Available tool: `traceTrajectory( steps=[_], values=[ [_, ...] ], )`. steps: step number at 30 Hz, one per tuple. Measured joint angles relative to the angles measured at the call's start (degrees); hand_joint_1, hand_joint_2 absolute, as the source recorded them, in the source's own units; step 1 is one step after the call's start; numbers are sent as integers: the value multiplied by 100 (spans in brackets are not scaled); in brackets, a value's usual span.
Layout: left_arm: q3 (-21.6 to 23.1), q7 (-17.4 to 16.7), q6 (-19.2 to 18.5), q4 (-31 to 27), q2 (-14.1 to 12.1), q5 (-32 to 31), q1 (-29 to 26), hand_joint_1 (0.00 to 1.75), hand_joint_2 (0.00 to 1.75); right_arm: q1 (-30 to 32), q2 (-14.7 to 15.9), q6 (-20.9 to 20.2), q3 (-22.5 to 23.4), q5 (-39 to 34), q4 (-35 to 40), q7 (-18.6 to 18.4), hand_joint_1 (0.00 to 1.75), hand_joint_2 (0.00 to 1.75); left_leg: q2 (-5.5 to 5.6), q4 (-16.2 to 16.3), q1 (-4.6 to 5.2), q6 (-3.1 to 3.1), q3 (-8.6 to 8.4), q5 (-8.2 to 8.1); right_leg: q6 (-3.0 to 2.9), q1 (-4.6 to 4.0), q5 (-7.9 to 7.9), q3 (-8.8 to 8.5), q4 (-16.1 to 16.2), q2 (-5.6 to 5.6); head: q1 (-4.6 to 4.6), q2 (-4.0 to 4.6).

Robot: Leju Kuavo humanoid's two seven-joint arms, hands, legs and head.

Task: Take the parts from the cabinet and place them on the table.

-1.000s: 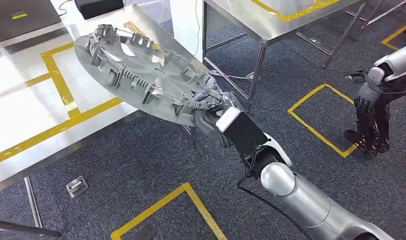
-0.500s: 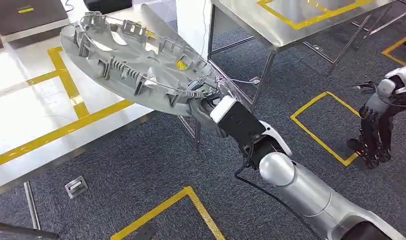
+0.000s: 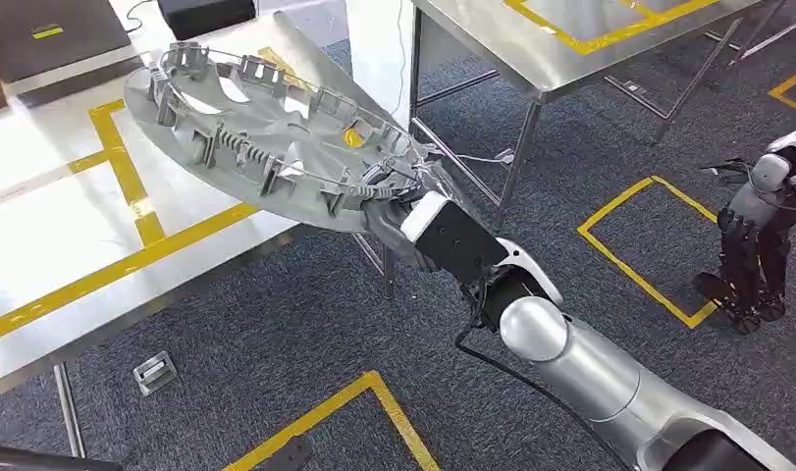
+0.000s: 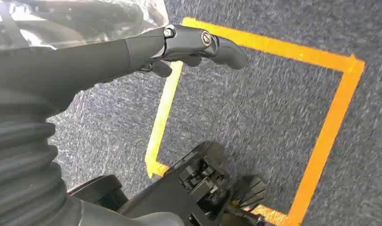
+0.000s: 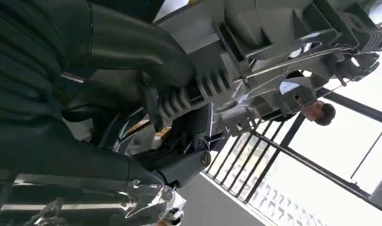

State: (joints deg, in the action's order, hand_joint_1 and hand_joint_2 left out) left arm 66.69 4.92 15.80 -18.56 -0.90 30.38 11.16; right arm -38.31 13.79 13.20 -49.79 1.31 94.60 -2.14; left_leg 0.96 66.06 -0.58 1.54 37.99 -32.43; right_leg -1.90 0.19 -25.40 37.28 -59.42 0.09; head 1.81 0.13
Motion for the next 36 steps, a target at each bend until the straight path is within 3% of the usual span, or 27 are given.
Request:
traceTrajectory(
  steps=[2, 3, 4, 5, 7, 8, 9, 12, 13, 14, 17, 18, 19, 20, 22, 24, 27, 29, 30, 32, 33, 34, 35, 36],
  values=[
    [0, 0, 0, 0, 0, 0, -15, 0, 175, 15, -11, 0, -18, -2, -35, 5, 175, 175, -8, 880, -10, 38, 523, -257, -24, 0, -38, -35, -6, -9, -2, 0],
    [0, 0, 0, 2, 0, 0, -26, 0, 175, 15, -13, 0, -20, -17, -53, 5, 175, 175, -9, 1048, -12, 51, 676, -227, -18, 1, -59, -55, -9, -7, -4, 0],
    [0, 0, 0, 2, -2, 0, -31, 0, 175, 17, -17, 0, -24, -20, -66, 5, 175, 175, -10, 956, -18, 57, 670, -66, -9, 6, -82, -87, -11, -4, -4, 0],
    [0, 0, 2, 2, -4, 0, -30, 0, 175, 17, -20, 0, -29, -22, -86, 5, 175, 175, -12, 617, -24, 60, 548, 202, 5, 11, -113, -125, -18, 0, -4, 0],
    [0, 0, 9, 2, -9, 0, -24, 0, 175, 16, -28, 0, -35, -28, -101, 5, 175, 175, -27, -407, -39, 55, 108, 744, 60, 29, -200, -213, -50, 6, -4, 0],
    [0, 0, 9, 2, 2, 0, -22, 0, 175, 7, -31, 2, -37, -30, -107, 7, 175, 175, -33, -442, -9, 51, 36, 632, 98, -9, -224, -205, -59, 14, -13, 0],
    [0, 0, 13, 2, 2, 0, -8, 0, 175, 1, -39, 2, -39, -39, -112, 15, 175, 175, -27, -596, -5, -23, -27, 572, 131, -11, -236, -174, -87, 21, -39, 0],
    [0, 0, 13, 2, -7, -2, -31, 0, 175, 8, -39, 13, -42, -39, -129, 24, 175, 175, -12, -579, 6, -139, -18, 563, 215, 1, -244, -195, -54, 5, -7, 0],
    [0, 2, 13, 2, -7, -4, -32, 0, 175, 15, -37, 13, -42, -39, -129, 24, 175, 175, -13, -609, -26, -183, -61, 562, 255, 10, -319, -191, -93, 9, -4, 0],
    [0, 2, 15, 4, -7, -7, -27, 0, 175, 14, -37, 13, -42, -39, -129, 24, 175, 175, -12, -613, -24, -217, -79, 547, 270, 9, -395, -114, -277, 9, 13, 0],
    [0, 2, 15, 4, -7, -7, -20, 0, 175, 41, -33, 17, -48, -39, -140, 24, 175, 175, -12, -606, -6, -271, -95, 511, 288, 12, -851, 596, -1505, 9, 39, 0],
    [0, 2, 15, 4, -9, -9, -25, 0, 175, 51, -28, 17, -48, -39, -142, 24, 175, 175, -12, -603, 3, -282, -102, 500, 281, 12, -870, 794, -1787, 9, 39, 0],
    [0, 0, 15, 4, -9, -11, -33, 0, 175, 64, -24, 20, -48, -39, -142, 24, 175, 175, -8, -603, 11, -281, -125, 479, 268, 10, -723, 843, -1761, 10, 39, 0],
    [0, 2, 15, 4, -9, -18, -35, 0, 175, 73, -20, 20, -48, -39, -142, 24, 175, 175, 0, -599, 15, -275, -156, 455, 248, 7, -487, 760, -1499, 12, 39, 0],
    [0, 2, 15, 4, -9, -24, -32, 0, 175, 77, -17, 17, -48, -39, -142, 24, 175, 175, 14, -587, 13, -249, -235, 389, 190, -9, 100, 361, -529, 14, 42, 0],
    [-2, 2, 15, 2, -7, -35, -24, 0, 175, 73, -13, 17, -48, -41, -142, 26, 175, 175, 20, -570, 34, -191, -230, 354, 171, -51, 103, 182, -165, 27, 20, 0],
    [0, 2, 13, 2, 0, -37, -39, 0, 175, 75, -2, 31, -35, -41, -142, 26, 175, 175, 16, -620, 11, -95, -246, 352, 101, -69, 23, 156, -105, 37, 29, 0],
    [0, 2, 18, 2, -2, -39, -37, 0, 175, 85, -2, 35, -24, -41, -142, 22, 175, 175, -5, -518, 19, -43, -212, 242, 41, -14, 40, 51, 17, 29, 28, 0],
    [0, 2, 18, 2, -2, -39, -36, 0, 175, 86, 0, 33, -24, -41, -142, 20, 175, 175, -7, -213, 16, -20, -78, 100, 7, -12, 27, 18, 23, 13, 9, 0],
    [0, 2, 18, 4, -2, -42, -48, 0, 175, 105, 0, 35, -31, -39, -142, 20, 175, 175, -11, 702, -5, 23, 404, -219, -21, -13, -7, -17, 15, 6, 7, 0],
    [0, 0, 18, 4, -2, -44, -63, 0, 175, 117, 0, 42, -31, -39, -142, 11, 175, 175, -12, 1000, -7, 40, 593, -273, -19, -13, -22, -32, 14, 6, 7, 0],
    [0, 0, 18, 4, -4, -50, -76, 0, 175, 124, 0, 52, -31, -39, -142, -2, 175, 175, -13, 1042, -11, 52, 668, -200, -17, -11, -38, -52, 10, 9, 4, 0],
    [0, 0, 18, 4, -4, -57, -82, 0, 175, 134, 0, 59, -31, -28, -142, -13, 175, 175, -16, 850, -19, 55, 612, -6, -7, -5, -65, -83, 3, 16, 4, 0],
    [0, 0, 18, 4, -7, -57, -82, 0, 175, 138, 0, 63, -31, -22, -142, -28, 175, 175, -17, 426, -26, 54, 432, 284, 16, 3, -97, -120, -12, 26, 4, 0]
  ],
)
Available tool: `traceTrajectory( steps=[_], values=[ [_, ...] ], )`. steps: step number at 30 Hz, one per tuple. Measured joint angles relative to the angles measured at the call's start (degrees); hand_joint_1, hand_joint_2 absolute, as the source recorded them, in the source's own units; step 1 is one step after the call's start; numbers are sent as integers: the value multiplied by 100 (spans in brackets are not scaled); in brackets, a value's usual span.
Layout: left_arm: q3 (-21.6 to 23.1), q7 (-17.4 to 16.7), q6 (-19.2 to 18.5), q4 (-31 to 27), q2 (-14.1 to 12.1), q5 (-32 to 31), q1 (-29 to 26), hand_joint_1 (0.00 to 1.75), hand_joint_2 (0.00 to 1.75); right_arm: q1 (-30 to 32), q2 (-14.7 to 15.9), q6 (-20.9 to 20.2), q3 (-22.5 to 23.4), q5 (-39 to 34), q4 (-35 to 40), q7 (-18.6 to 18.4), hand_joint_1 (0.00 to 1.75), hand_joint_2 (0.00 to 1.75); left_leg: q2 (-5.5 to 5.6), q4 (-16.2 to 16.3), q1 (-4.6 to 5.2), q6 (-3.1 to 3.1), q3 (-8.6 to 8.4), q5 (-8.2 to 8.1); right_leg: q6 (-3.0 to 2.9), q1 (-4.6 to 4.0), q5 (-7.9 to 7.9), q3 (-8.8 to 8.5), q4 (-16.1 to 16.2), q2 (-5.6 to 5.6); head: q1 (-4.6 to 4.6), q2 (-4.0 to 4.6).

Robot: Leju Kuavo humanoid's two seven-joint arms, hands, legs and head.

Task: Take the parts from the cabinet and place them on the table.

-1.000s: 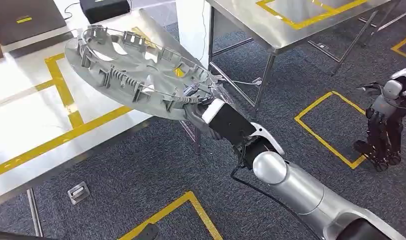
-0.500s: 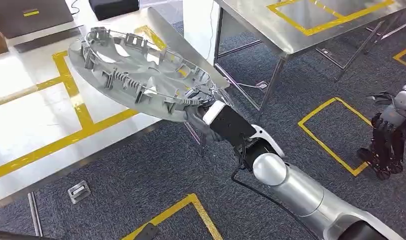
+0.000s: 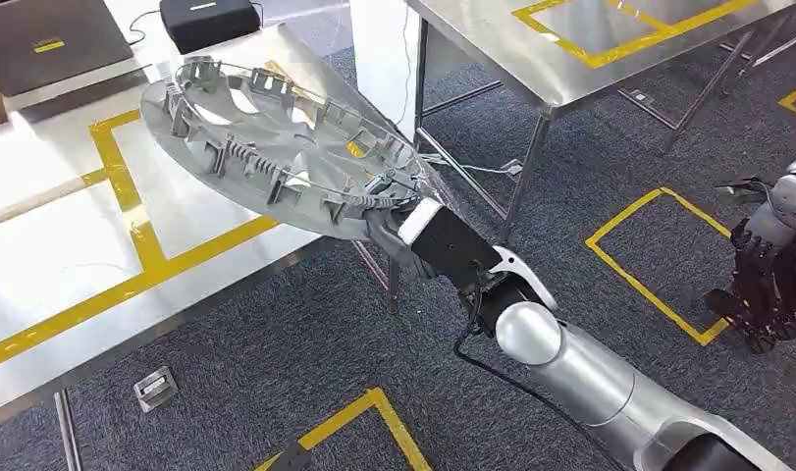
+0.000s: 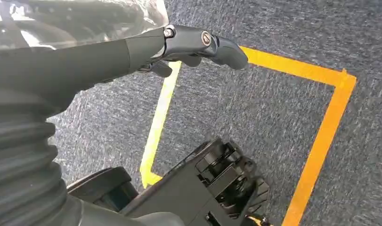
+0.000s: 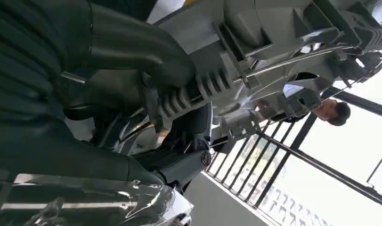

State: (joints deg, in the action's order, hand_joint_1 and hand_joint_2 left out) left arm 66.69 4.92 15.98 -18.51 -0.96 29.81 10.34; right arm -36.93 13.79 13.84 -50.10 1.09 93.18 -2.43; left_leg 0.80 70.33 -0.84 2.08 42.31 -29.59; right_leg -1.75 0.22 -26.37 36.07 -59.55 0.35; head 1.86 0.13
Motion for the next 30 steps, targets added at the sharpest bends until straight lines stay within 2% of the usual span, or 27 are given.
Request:
traceTrajectory(
  steps=[1, 2, 3, 4, 6, 8, 9, 11, 12, 13, 14, 15, 17, 18, 19, 21, 22, 23, 24, 25, 27, 28, 29, 30],
  values=[
    [0, 0, 0, 0, 0, -4, 2, 0, 175, 1, 0, 2, 0, 7, 2, -11, 175, 175, -4, -542, -5, 0, -249, 298, 25, 9, -42, -40, -20, 3, -2, 0],
    [0, 0, 0, 0, -2, -11, 1, 0, 175, 3, 0, 0, 2, 15, 7, -18, 175, 175, -13, -884, -5, -6, -424, 340, 59, 13, -87, -68, -36, 3, -2, 0],
    [0, 0, 2, -2, 4, -17, 6, 0, 175, -3, 4, 0, 7, 22, 15, -24, 175, 175, -8, -975, 28, -28, -493, 297, 95, -27, -109, -56, -78, 12, -22, 0],
    [0, -2, 4, -2, 7, -24, 16, 0, 175, 0, 4, 0, 15, 33, 22, -31, 175, 175, -8, -984, 36, -109, -525, 245, 121, -20, -102, -42, -64, 11, -22, 0],
    [0, -13, 7, -2, -2, -39, -5, 0, 175, 2, 7, -9, 20, 33, 28, -39, 175, 175, 1, -991, 56, -169, -516, 238, 178, -5, -101, -62, -35, 3, -2, 0],
    [0, -15, 9, -2, -2, -44, -2, 0, 175, 4, 11, -20, 24, 33, 44, -48, 175, 175, -1, -1046, 9, -237, -559, 253, 242, -3, -205, -38, -123, 1, 4, 0],
    [0, -17, 9, -2, -2, -48, 6, 0, 175, -3, 15, -26, 26, 33, 46, -55, 175, 175, -2, -1046, 6, -275, -564, 242, 255, -1, -343, 90, -376, 0, 24, 0],
    [0, -17, 9, -2, -2, -50, 8, 0, 175, 16, 17, -31, 24, 33, 46, -57, 175, 175, -3, -1042, 14, -309, -571, 219, 275, 8, -701, 570, -1277, 0, 39, 0],
    [0, -17, 9, -2, -4, -50, 5, 0, 175, 28, 20, -31, 24, 33, 46, -59, 175, 175, -3, -1039, 21, -319, -575, 209, 279, 8, -802, 811, -1683, 0, 39, 0],
    [0, -17, 9, -2, -7, -50, -1, 0, 175, 39, 24, -31, 26, 33, 46, -61, 175, 175, -1, -1038, 24, -327, -588, 197, 275, 8, -762, 936, -1837, 0, 41, 0],
    [0, -20, 9, -2, -9, -52, -5, 0, 175, 45, 26, -33, 24, 33, 46, -70, 175, 175, 4, -1037, 28, -324, -611, 177, 264, 6, -574, 906, -1691, 1, 42, 0],
    [0, -22, 9, -2, -9, -55, -3, 0, 175, 44, 26, -37, 24, 33, 46, -70, 175, 175, 13, -1033, 29, -315, -639, 156, 243, 6, -311, 770, -1336, 1, 44, 0],
    [0, -22, 9, -4, -9, -59, 2, 0, 175, 42, 26, -50, 24, 33, 48, -70, 175, 175, 21, -1025, 27, -281, -723, 91, 191, -1, 236, 316, -304, 0, 46, 0],
    [-2, -22, 9, -4, -9, -59, 6, 0, 175, 39, 26, -52, 24, 33, 46, -70, 175, 175, 22, -1023, 53, -245, -715, 71, 193, -39, 129, 215, -211, 5, 31, 0],
    [-2, -22, 9, -4, -7, -64, 12, 0, 175, 27, 26, -52, 26, 33, 52, -66, 175, 175, 26, -1013, 44, -220, -705, 67, 164, -43, 85, 173, -65, 1, 39, 0],
    [-2, -24, 2, -7, 0, -66, 7, 0, 175, 30, 31, -50, 31, 33, 52, -68, 175, 175, 23, -1058, 19, -148, -727, 74, 116, -71, 71, 179, -89, 13, 42, 0],
    [0, -24, 0, -7, 2, -66, 10, 0, 175, 27, 31, -50, 33, 35, 52, -70, 175, 175, 22, -1067, 24, -111, -748, 62, 81, -63, 83, 156, -37, 15, 33, 0],
    [0, -24, 0, -7, 0, -66, 11, 0, 175, 37, 28, -53, 37, 35, 59, -74, 175, 175, 5, -1034, 19, -84, -720, 5, 41, -17, 99, 92, 28, 3, 33, 0],
    [0, -24, 0, -7, 0, -70, 16, 0, 175, 34, 28, -55, 37, 35, 59, -74, 175, 175, -2, -832, 23, -63, -664, -109, 12, -18, 83, 42, 55, -5, 24, 0],
    [0, -24, 0, -7, 0, -70, 17, 0, 175, 34, 26, -59, 31, 35, 61, -72, 175, 175, -2, -464, 19, -45, -494, -274, -15, -18, 71, 19, 56, -16, 17, 0],
    [0, -24, 0, -4, 0, -70, 7, 0, 175, 36, 26, -63, 24, 35, 61, -72, 175, 175, -2, 410, 15, -9, -19, -573, -40, -20, 36, -5, 44, -24, 11, 0],
    [0, -24, 0, -4, 0, -70, -1, 0, 175, 36, 26, -63, 24, 35, 61, -72, 175, 175, -3, 610, 13, 0, 124, -570, -39, -19, 20, -17, 37, -22, 9, 0],
    [0, -24, 0, -4, 0, -70, -3, 0, 175, 37, 26, -63, 24, 35, 61, -72, 175, 175, -3, 552, 9, 6, 135, -440, -34, -18, 0, -37, 31, -17, 9, 0],
    [0, -24, 0, -4, -2, -70, 0, 0, 175, 37, 26, -66, 24, 35, 59, -74, 175, 175, -4, 246, 3, 4, 25, -189, -23, -16, -30, -66, 21, -10, 7, 0]
  ],
)
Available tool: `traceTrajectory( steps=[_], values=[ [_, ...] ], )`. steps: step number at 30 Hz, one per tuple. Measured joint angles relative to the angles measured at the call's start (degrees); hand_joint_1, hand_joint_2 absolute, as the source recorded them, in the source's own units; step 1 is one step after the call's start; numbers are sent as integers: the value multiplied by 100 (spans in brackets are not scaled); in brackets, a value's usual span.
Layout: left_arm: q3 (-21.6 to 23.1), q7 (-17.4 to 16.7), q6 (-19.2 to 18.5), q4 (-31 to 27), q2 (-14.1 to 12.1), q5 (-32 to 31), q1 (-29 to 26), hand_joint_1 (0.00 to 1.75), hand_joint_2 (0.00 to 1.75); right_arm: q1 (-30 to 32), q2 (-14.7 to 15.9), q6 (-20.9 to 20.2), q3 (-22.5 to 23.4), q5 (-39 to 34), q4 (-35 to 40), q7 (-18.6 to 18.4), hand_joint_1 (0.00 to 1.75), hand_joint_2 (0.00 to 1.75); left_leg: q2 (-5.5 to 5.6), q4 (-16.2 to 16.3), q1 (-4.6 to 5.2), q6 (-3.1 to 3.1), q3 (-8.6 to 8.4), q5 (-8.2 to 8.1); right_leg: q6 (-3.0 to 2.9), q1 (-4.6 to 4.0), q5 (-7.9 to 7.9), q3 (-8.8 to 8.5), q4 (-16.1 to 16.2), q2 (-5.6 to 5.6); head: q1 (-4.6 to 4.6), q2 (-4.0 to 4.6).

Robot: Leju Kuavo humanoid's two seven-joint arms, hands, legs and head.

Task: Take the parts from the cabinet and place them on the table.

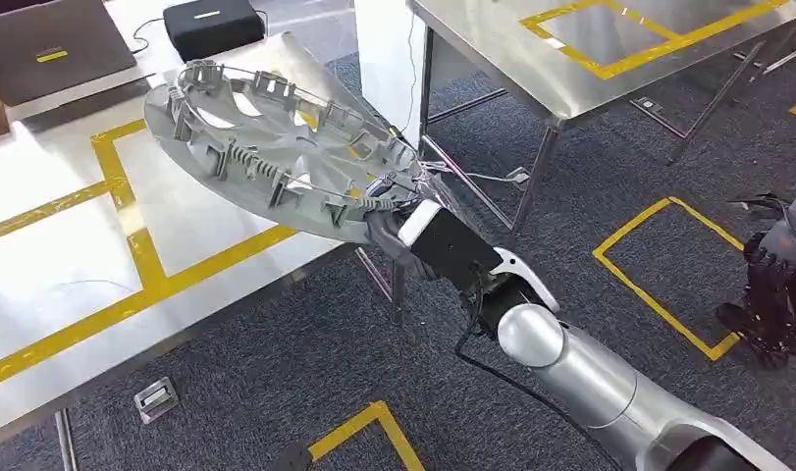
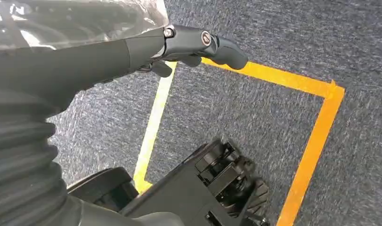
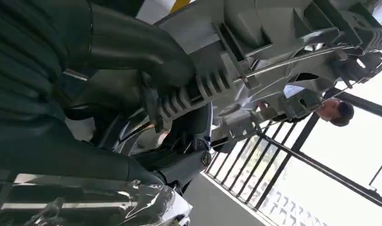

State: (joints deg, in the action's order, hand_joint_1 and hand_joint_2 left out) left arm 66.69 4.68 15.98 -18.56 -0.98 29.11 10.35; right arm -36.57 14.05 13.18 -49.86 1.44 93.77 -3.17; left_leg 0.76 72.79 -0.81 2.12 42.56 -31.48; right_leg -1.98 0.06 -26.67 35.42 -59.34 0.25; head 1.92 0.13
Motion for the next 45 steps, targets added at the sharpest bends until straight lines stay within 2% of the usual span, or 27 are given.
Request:
traceTrajectory(
  steps=[2, 4, 7, 9, 10, 12, 13, 14, 15, 17, 18, 20, 22, 24, 25, 27, 28, 29, 31, 33, 35, 37, 39, 40, 43, 44, 45],
  values=[
    [0, -2, 0, 0, -11, -11, 6, 0, 175, 1, -2, -2, 0, 0, 2, 0, 175, 175, -4, -1025, -4, -21, -464, 575, 42, 8, -80, -86, -30, 10, -2, 0],
    [-2, -2, 2, -2, -11, -20, 19, 0, 175, -8, -2, 0, 2, 0, 4, 0, 175, 175, -1, -1283, 30, -81, -646, 429, 106, -27, -119, -66, -62, 19, -18, 0],
    [0, -9, 0, -2, -24, -22, 3, 0, 175, -2, -2, 0, 4, 0, 9, 2, 175, 175, 4, -1291, 51, -195, -620, 394, 192, -9, -118, -72, -20, 10, -9, 0],
    [-2, -9, 6, -2, -24, -24, 14, 0, 175, -1, 0, 0, 9, 0, 15, 0, 175, 175, 2, -1329, 5, -258, -671, 392, 259, 0, -244, -2, -200, 7, -2, 0],
    [-2, -7, 5, -4, -24, -26, 22, 0, 175, 1, 2, 0, 9, 0, 15, 2, 175, 175, 0, -1328, 2, -289, -681, 374, 276, 6, -396, 167, -536, 9, 17, 0],
    [-2, -7, 4, -2, -24, -28, 18, 0, 175, 25, 2, 0, 7, 0, 15, 2, 175, 175, -1, -1326, 5, -315, -702, 341, 303, 18, -740, 728, -1512, 8, 28, 0],
    [-2, -7, 4, -2, -26, -28, 13, 0, 175, 34, 7, 2, 7, 0, 15, 2, 175, 175, 0, -1325, 7, -319, -719, 321, 308, 19, -747, 927, -1792, 8, 33, 0],
    [-2, -7, 4, -2, -28, -28, 9, 0, 175, 36, 15, 2, 7, 0, 15, 2, 175, 175, 3, -1324, 8, -316, -749, 297, 306, 20, -633, 985, -1793, 8, 33, 0],
    [-2, -7, 4, -2, -26, -28, 7, 0, 175, 35, 22, 2, 7, 0, 15, 0, 175, 175, 11, -1324, 7, -309, -797, 264, 297, 21, -387, 916, -1542, 8, 37, 0],
    [-2, -7, 4, -4, -22, -28, 8, 0, 175, 35, 22, 2, 7, 0, 15, 0, 175, 175, 19, -1323, 3, -273, -927, 176, 268, 22, 219, 534, -600, 7, 37, 0],
    [-2, -7, 4, -4, -22, -28, 4, 0, 175, 37, 24, 2, 7, 0, 15, 0, 175, 175, 19, -1326, 2, -243, -957, 130, 252, 19, 328, 394, -266, 7, 37, 0],
    [-4, -7, 4, -4, -22, -22, 28, 0, 175, 23, 24, 2, 4, 0, 17, 2, 175, 175, 22, -1312, 21, -172, -935, 110, 186, -23, 160, 293, -106, 15, 18, 0],
    [-2, -7, 0, -7, -18, -26, 10, 0, 175, 29, 33, 15, 18, 0, 17, 2, 175, 175, 13, -1373, 9, -113, -973, 100, 127, -42, 133, 296, -119, 28, 20, 0],
    [-2, -7, 0, -7, -17, -28, 14, 0, 175, 37, 33, 17, 20, 0, 22, -2, 175, 175, -3, -1289, 8, -50, -965, 14, 54, 8, 127, 193, -32, 25, 11, 0],
    [-2, -7, 7, -7, -17, -28, 18, 0, 175, 36, 33, 15, 20, 0, 20, -7, 175, 175, -3, -1009, 10, -34, -847, -109, 17, 11, 103, 153, -22, 12, 4, 0],
    [-2, -7, 4, -7, -17, -28, 11, 0, 175, 44, 31, 15, 2, 0, 20, -7, 175, 175, -4, -86, 8, -8, -338, -425, -19, 4, 54, 98, -23, 5, 2, 0],
    [-2, -7, 4, -7, -17, -28, -2, 0, 175, 45, 31, 15, 2, 0, 20, -7, 175, 175, -4, 285, 9, -3, -91, -504, -27, -3, 26, 73, -24, 7, 2, 0],
    [-2, -7, 4, -7, -17, -28, -13, 0, 175, 46, 31, 15, 2, 0, 20, -7, 175, 175, -4, 384, 9, -9, 32, -439, -27, -8, 2, 40, -24, 13, 2, 0],
    [-2, -7, 4, -7, -20, -28, -15, 0, 175, 49, 31, 17, 2, 0, 20, -11, 175, 175, -4, -120, 12, -43, -105, 60, -19, -17, -66, -63, -26, 29, 0, 0],
    [-4, -7, 4, -5, -26, -28, -14, 0, 175, 49, 31, 15, 2, 0, 20, -13, 175, 175, -4, -1093, 38, -123, -486, 631, 7, -19, -153, -197, -27, 35, 0, 0],
    [-4, -7, 4, -4, -28, -28, 1, 0, 175, 48, 31, 17, 4, 0, 17, -13, 175, 175, -3, -1277, 90, -186, -660, 482, 79, -24, -186, -200, -27, 40, -4, 0],
    [-4, -7, 4, -4, -31, -28, -1, 0, 175, 46, 31, 22, 9, 0, 20, -9, 175, 175, 4, -1319, 107, -215, -665, 416, 136, -11, -190, -188, 2, 25, 2, 0],
    [-4, -7, 4, -7, -28, -28, -11, 0, 175, 49, 33, 20, 13, 0, 26, -11, 175, 175, 4, -1429, 40, -256, -739, 439, 196, -15, -260, -204, -20, 18, 0, 0],
    [-7, -2, 7, -7, -28, -31, -3, 0, 175, 42, 35, 17, 13, 0, 28, -13, 175, 175, 4, -1443, 37, -277, -759, 430, 224, -20, -355, -116, -214, 16, 9, 0],
    [-7, 0, 4, -7, -24, -31, 4, 0, 175, 72, 39, 17, 11, 0, 28, -13, 175, 175, 2, -1439, 32, -318, -805, 368, 294, 27, -804, 624, -1497, 14, 26, 0],
    [-7, 0, 4, -7, -26, -31, -3, 0, 175, 75, 42, 17, 11, 0, 28, -13, 175, 175, 2, -1433, 32, -314, -829, 344, 303, 38, -781, 789, -1701, 13, 26, 0],
    [-7, 0, 4, -7, -26, -33, -8, 0, 175, 77, 46, 17, 11, 0, 26, -13, 175, 175, 2, -1431, 31, -310, -867, 313, 313, 47, -636, 820, -1650, 12, 26, 0]
  ],
)
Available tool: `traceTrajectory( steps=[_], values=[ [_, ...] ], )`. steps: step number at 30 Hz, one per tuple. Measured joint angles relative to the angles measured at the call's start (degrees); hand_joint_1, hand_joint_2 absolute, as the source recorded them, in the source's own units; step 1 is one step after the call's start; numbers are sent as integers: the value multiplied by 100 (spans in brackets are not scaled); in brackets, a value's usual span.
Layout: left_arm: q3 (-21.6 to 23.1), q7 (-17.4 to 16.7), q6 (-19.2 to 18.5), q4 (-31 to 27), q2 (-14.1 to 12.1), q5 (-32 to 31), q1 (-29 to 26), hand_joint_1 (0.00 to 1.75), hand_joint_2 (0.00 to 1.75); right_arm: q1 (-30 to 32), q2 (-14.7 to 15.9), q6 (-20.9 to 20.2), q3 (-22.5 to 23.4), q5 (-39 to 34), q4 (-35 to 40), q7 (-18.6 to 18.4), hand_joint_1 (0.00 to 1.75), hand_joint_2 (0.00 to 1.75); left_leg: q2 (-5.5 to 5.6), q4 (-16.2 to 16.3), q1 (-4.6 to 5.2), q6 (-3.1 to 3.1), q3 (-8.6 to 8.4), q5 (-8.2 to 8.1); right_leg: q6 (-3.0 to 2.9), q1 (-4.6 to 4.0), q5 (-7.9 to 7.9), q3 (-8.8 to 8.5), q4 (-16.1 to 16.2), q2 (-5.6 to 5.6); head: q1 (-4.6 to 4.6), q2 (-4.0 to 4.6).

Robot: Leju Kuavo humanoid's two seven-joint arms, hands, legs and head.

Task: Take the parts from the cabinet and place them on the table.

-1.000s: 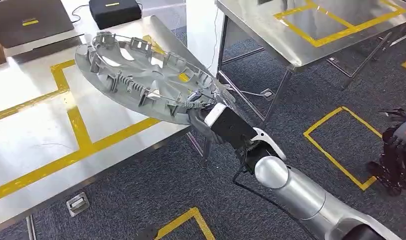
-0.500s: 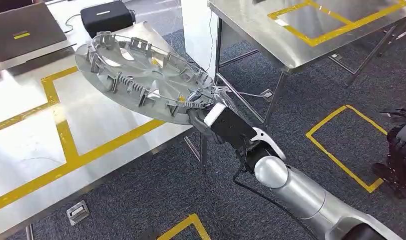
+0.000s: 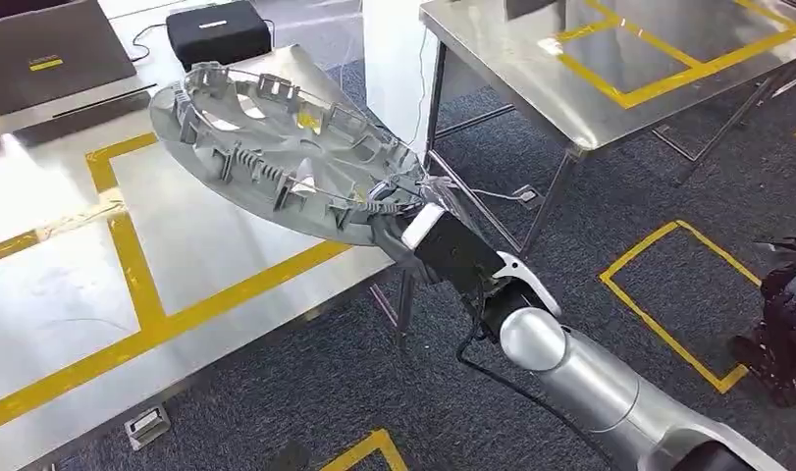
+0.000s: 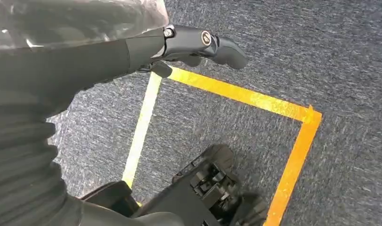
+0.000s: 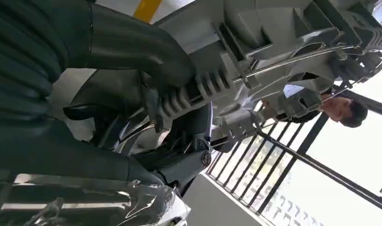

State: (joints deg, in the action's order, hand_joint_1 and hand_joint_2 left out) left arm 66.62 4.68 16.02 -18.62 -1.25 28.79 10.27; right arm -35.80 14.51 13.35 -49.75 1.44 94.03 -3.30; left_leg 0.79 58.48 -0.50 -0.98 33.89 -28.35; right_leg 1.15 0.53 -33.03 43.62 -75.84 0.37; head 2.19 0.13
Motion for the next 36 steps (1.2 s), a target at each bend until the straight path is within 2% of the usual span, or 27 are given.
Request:
traceTrajectory(
  steps=[1, 3, 5, 7, 8, 9, 10, 11, 13, 14, 15, 16, 18, 19, 20, 21, 23, 25, 26, 28, 29, 30, 31, 33, 34, 35, 36],
  values=[
    [0, 0, 0, 0, 0, -4, -2, 0, 175, 1, 2, 0, 0, 0, 0, 0, 175, 175, 6, 5, -4, 15, -54, -42, 3, 9, 282, -89, 299, -1, 2, 0],
    [0, 0, 0, 0, 4, -11, 2, 0, 175, 0, 2, -4, -2, 0, 0, 0, 175, 175, 11, 39, -18, 65, -180, -157, -5, 14, 952, -481, 1336, -5, 2, 0],
    [0, 0, 0, 2, 2, -15, 14, 0, 175, -1, 2, -7, -2, 0, -2, 6, 175, 175, 14, 61, 6, 139, -172, -214, -48, -27, 812, -624, 1559, 1, -11, 0],
    [-2, -2, -4, 0, 4, -17, 11, 0, 175, -2, 9, 0, 7, 2, -4, 11, 175, 175, 5, 14, -13, 196, -174, -209, -140, -52, 747, -610, 1564, 10, -22, 0],
    [-2, -2, -4, 0, 7, -18, 9, 0, 175, -5, 11, 0, 11, 2, -2, 11, 175, 175, 1, -7, -15, 236, -198, -219, -174, -52, 743, -622, 1585, 17, -28, 0],
    [-4, -2, -4, 0, 7, -20, 14, 0, 175, -3, 9, 0, 15, 2, 0, 6, 175, 175, -6, 8, -21, 269, -194, -271, -216, -4, 751, -676, 1637, 11, -26, 0],
    [-9, 0, -2, 0, 7, -28, 21, 0, 175, -7, 11, -2, 15, 0, 0, 4, 175, 175, -11, 153, -18, 287, -149, -339, -251, -7, 728, -730, 1661, 6, -33, 0],
    [-11, 0, -2, 0, 7, -33, 24, 0, 175, -6, 9, -9, 13, 2, 0, 4, 175, 175, -12, 481, -19, 299, 5, -480, -280, -9, 709, -763, 1668, -6, -46, 0],
    [-15, -2, -2, 0, 7, -37, 16, 0, 175, -5, 7, -15, 2, 2, 0, 9, 175, 175, -12, 1405, -21, 323, 536, -770, -310, -24, 658, -813, 1665, -8, -48, 0],
    [-15, -2, -4, 0, 7, -42, 3, 0, 175, -5, 7, -15, 2, 2, 0, 11, 175, 175, -12, 1707, -21, 329, 758, -787, -315, -31, 630, -838, 1663, -6, -48, 0],
    [-15, -2, -4, 0, 4, -48, -5, 0, 175, -4, 7, -15, 0, 2, 0, 11, 175, 175, -12, 1721, -21, 326, 842, -668, -310, -33, 603, -873, 1661, 2, -50, 0],
    [-17, -2, -4, 0, 4, -50, -6, 0, 175, -3, 7, -17, -2, 0, 0, 11, 175, 175, -12, 1499, -20, 316, 804, -416, -301, -35, 564, -926, 1658, 10, -50, 0],
    [-24, -2, -2, 0, 4, -50, 1, 0, 175, -3, 4, -22, -4, 2, 0, 11, 175, 175, -13, 594, -20, 281, 474, 236, -274, -34, 476, -1057, 1652, 16, -52, 0],
    [-24, -2, -4, 0, 2, -50, 0, 0, 175, -3, 4, -24, -4, 2, -2, 11, 175, 175, -13, 333, -9, 247, 343, 292, -247, -27, 436, -1088, 1664, 16, -48, 0],
    [-24, -2, 0, 0, 4, -50, 9, 0, 175, -22, 2, -26, -7, 2, -7, 13, 175, 175, -12, 229, 24, 217, 293, 263, -210, -65, 414, -1088, 1638, 25, -57, 0],
    [-24, -2, -4, 0, 4, -50, 20, 0, 175, -26, 0, -22, 0, 2, -4, 20, 175, 175, -16, 98, 28, 169, 204, 119, -181, -55, 415, -1059, 1642, 21, -57, 0],
    [-26, -2, -2, 0, -4, -50, 7, 0, 175, -25, 0, -24, 0, 2, -7, 17, 175, 175, -1, 110, 41, 122, 223, 108, -121, -44, 410, -1071, 1689, 11, -61, 0],
    [-31, 0, 0, 0, -4, -55, 14, 0, 175, -26, 2, -26, 4, 2, -4, 15, 175, 175, 0, 37, -14, 59, 153, 110, -52, -47, 312, -1051, 1572, 1, -52, 0],
    [-31, -2, 2, -2, -2, -57, 28, 0, 175, -35, 2, -28, 4, 2, -4, 15, 175, 175, -1, 36, -17, 25, 140, 88, -25, -41, 188, -890, 1285, -2, -28, 0],
    [-31, 0, 0, -2, 4, -57, 32, 0, 175, -20, 2, -33, 2, 2, -7, 15, 175, 175, -2, 40, -12, -9, 113, 45, 11, -25, -122, -357, 394, -2, -15, 0],
    [-31, -2, 0, 0, 2, -57, 27, 0, 175, -15, 2, -33, 2, 2, -9, 17, 175, 175, -2, 43, -12, -8, 94, 18, 24, -22, -179, -114, 40, -2, -11, 0],
    [-31, -2, 0, 0, 0, -57, 20, 0, 175, -11, 4, -33, 2, 2, -13, 15, 175, 175, -1, 47, -11, -8, 56, -14, 29, -20, -95, 26, -79, -2, -13, 0],
    [-31, -2, 0, 0, 0, -57, 15, 0, 175, -11, 7, -33, 0, 2, -22, 15, 175, 175, 3, 49, -12, 0, 0, -56, 28, -17, 138, 16, 81, -2, -11, 0],
    [-31, -2, 0, -2, 4, -57, 18, 0, 175, -12, 7, -37, 0, 2, -24, 15, 175, 175, 14, 59, -17, 34, -148, -165, -2, -13, 799, -294, 970, -3, -11, 0],
    [-31, -2, 0, -2, 7, -57, 16, 0, 175, -12, 7, -39, -2, 2, -24, 15, 175, 175, 14, 59, -17, 60, -191, -223, -24, -15, 1005, -422, 1385, -6, -9, 0],
    [-31, -2, 0, -2, 7, -55, 26, 0, 175, -17, 9, -42, -7, 2, -31, 18, 175, 175, 14, 68, 17, 104, -196, -252, -41, -51, 923, -479, 1396, -4, -37, 0],
    [-33, -2, 0, -2, 7, -57, 33, 0, 175, -27, 7, -42, -7, 2, -31, 20, 175, 175, 16, 76, 6, 141, -182, -262, -90, -51, 808, -567, 1561, 0, -35, 0]
  ],
)
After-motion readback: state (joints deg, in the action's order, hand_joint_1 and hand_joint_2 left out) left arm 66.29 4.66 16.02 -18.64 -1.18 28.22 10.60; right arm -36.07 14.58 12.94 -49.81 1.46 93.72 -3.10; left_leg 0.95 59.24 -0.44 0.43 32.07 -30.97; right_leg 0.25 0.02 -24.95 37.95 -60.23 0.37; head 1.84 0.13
